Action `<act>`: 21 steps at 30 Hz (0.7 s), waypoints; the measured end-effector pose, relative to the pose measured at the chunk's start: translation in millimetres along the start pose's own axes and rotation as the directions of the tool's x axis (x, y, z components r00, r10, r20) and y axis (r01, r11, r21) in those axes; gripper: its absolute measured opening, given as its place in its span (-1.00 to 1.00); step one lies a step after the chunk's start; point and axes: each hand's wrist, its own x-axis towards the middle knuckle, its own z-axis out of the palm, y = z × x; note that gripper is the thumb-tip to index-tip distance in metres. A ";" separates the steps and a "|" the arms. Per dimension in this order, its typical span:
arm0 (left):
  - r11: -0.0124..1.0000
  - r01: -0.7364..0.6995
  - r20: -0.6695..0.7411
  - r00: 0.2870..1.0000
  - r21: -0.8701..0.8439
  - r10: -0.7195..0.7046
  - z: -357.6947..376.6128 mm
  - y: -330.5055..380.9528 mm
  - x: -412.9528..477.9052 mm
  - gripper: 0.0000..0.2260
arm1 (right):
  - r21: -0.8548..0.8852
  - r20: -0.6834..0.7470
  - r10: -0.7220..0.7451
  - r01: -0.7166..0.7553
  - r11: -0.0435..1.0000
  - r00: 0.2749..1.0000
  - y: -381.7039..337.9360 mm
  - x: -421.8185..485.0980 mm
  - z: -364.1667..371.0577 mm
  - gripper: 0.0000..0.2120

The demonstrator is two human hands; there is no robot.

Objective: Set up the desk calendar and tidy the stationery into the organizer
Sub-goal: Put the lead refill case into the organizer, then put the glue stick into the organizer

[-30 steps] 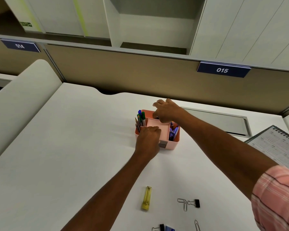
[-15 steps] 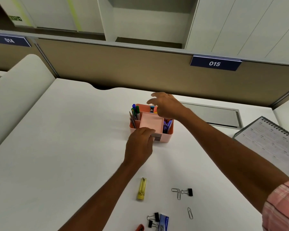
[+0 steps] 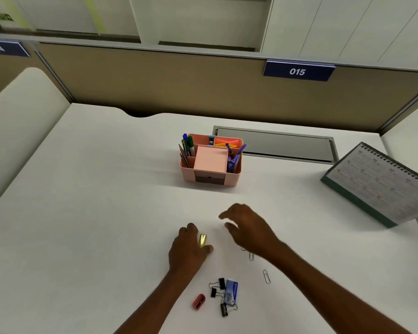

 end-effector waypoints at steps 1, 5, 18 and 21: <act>1.000 -0.009 -0.015 1.000 0.019 0.010 4.0 0.6 -2.4 -0.55 | 0.038 0.017 0.018 -0.019 0.999 1.000 0.0 -10.3 10.7 -0.72; 1.000 -0.020 -0.051 0.998 -0.017 0.019 7.6 5.7 -7.5 -0.58 | 0.169 0.089 0.094 -0.108 0.980 0.992 -6.3 -39.0 38.7 -0.68; 0.683 0.185 0.144 0.983 -0.707 -0.117 8.6 22.2 -19.5 -0.67 | 0.411 0.034 0.172 -0.170 0.896 0.985 -24.1 -63.8 54.5 -0.46; 0.630 0.124 0.061 0.991 -0.766 -0.121 0.7 29.6 -16.9 -0.69 | 0.432 -0.068 0.194 -0.146 0.890 0.979 -29.9 -51.0 45.7 -0.47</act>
